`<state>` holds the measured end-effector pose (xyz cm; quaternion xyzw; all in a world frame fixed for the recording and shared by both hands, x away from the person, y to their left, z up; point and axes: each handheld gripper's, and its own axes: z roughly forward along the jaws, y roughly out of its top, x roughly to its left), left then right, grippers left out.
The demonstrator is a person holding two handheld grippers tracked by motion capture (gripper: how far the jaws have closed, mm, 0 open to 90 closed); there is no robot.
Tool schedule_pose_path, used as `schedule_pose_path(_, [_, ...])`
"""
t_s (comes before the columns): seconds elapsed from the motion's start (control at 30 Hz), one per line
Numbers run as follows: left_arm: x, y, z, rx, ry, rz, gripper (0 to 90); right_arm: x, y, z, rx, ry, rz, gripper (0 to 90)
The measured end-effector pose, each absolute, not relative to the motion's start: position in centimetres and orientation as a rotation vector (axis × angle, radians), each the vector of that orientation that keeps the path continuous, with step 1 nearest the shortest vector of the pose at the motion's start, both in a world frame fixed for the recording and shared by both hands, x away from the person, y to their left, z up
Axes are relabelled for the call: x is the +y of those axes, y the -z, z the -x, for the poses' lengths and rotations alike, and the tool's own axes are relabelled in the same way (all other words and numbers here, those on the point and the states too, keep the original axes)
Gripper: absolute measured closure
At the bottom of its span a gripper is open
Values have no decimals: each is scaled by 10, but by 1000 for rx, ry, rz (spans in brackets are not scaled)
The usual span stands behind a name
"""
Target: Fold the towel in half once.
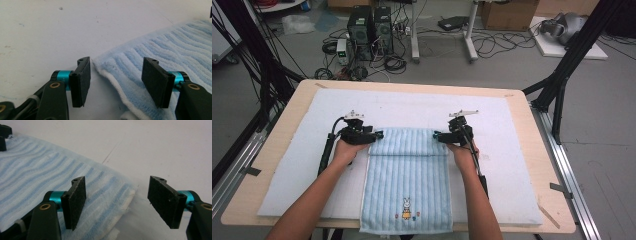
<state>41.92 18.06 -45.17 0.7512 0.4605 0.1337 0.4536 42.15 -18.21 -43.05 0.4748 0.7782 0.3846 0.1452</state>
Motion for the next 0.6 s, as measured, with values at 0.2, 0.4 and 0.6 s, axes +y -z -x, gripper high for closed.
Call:
schedule_pose_path(0.2, [175,452,-419,1105,-343,-1915,475,-175,440,-427,2296,-1052,-1381,378])
schedule_pose_path(0.4, [169,451,-417,1076,-380,-1959,676,-172,441,-426,2299,-960,-1329,562])
schedule_pose_path(0.6, [172,447,-414,1024,-347,-1924,860,-176,438,-425,2322,-1028,-1329,826])
